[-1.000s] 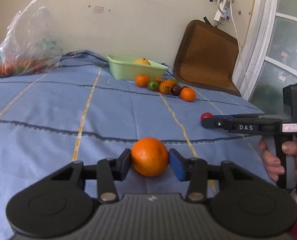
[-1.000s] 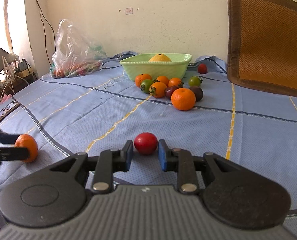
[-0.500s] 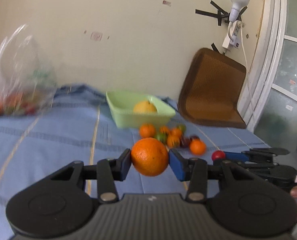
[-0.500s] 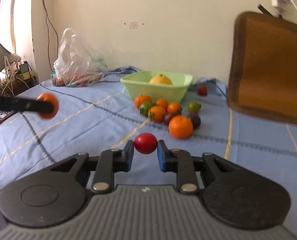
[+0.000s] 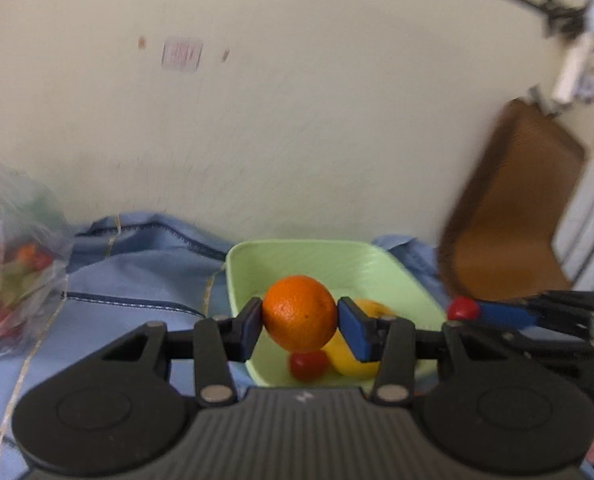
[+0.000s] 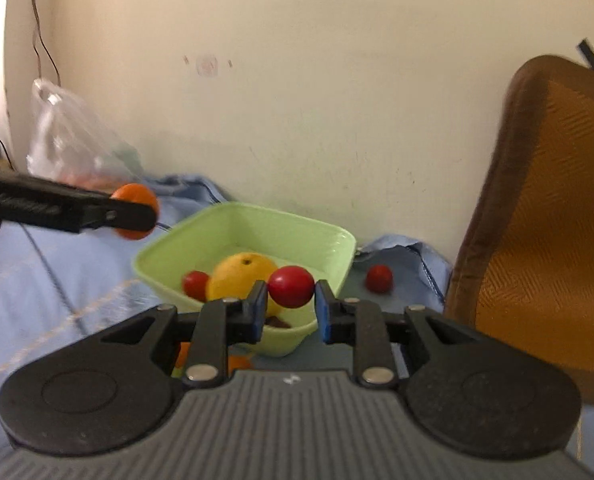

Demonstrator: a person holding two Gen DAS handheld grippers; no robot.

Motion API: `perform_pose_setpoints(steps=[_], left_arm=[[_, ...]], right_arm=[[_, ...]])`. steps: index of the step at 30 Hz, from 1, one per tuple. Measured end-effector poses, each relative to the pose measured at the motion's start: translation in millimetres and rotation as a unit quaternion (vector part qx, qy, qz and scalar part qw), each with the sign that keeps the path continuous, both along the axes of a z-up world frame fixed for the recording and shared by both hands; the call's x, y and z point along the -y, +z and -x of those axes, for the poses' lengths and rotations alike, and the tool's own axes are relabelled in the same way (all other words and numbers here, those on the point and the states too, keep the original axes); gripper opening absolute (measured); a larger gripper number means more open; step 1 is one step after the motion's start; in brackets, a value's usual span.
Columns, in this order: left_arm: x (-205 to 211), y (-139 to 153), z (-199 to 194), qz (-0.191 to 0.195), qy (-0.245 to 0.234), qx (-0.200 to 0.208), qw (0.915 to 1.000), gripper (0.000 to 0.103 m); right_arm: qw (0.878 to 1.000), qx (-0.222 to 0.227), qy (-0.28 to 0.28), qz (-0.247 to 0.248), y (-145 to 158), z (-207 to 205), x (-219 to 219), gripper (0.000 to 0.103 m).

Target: Organize fruits

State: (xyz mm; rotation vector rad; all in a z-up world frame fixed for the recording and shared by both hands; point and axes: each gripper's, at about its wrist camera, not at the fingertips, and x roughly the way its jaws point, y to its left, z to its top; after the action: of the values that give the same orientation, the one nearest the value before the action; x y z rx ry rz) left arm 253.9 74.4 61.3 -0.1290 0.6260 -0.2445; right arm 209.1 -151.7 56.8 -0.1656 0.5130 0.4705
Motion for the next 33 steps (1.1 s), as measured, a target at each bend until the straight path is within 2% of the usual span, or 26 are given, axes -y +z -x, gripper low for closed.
perform_pose_setpoints(steps=[6,8,9,12,16,19,25,27,29,33], left_arm=[[2,-24,-34,0.009,0.011,-0.033,0.9993,0.042],[6,-26,-37,-0.004,0.013,-0.031,0.9994,0.043],[8,-26,-37,-0.010,0.014,-0.027,0.9995,0.044],[7,-19,-31,-0.013,0.027,-0.012,0.9995,0.045],[-1,2,5,0.009,0.033,0.028,0.9990,0.045],[-4,9,43,0.027,0.012,0.043,0.9987,0.045],[21,-14,115,0.032,-0.049,0.038,0.9976,0.045],[38,-26,134,0.021,-0.069,0.037,0.9967,0.046],[59,-35,148,-0.002,-0.093,0.042,0.9948,0.047],[107,-43,156,-0.065,-0.146,0.066,0.9849,0.051]], right_arm=[[1.000,-0.016,0.010,0.012,-17,-24,-7,0.029],[1.000,-0.014,0.011,0.015,-18,-26,-8,0.038],[1.000,-0.012,0.010,0.013,-18,-28,-8,0.046],[1.000,-0.007,0.006,0.001,-14,-27,-4,0.046],[1.000,-0.004,0.000,-0.021,-5,-16,7,0.046],[0.999,-0.002,-0.002,-0.042,3,7,22,0.046],[0.996,-0.018,-0.040,-0.081,-10,64,69,0.044],[0.993,-0.031,-0.058,-0.099,-19,82,84,0.039],[0.989,-0.046,-0.077,-0.122,-30,101,96,0.039],[0.980,-0.072,-0.103,-0.155,-47,128,114,0.037]])
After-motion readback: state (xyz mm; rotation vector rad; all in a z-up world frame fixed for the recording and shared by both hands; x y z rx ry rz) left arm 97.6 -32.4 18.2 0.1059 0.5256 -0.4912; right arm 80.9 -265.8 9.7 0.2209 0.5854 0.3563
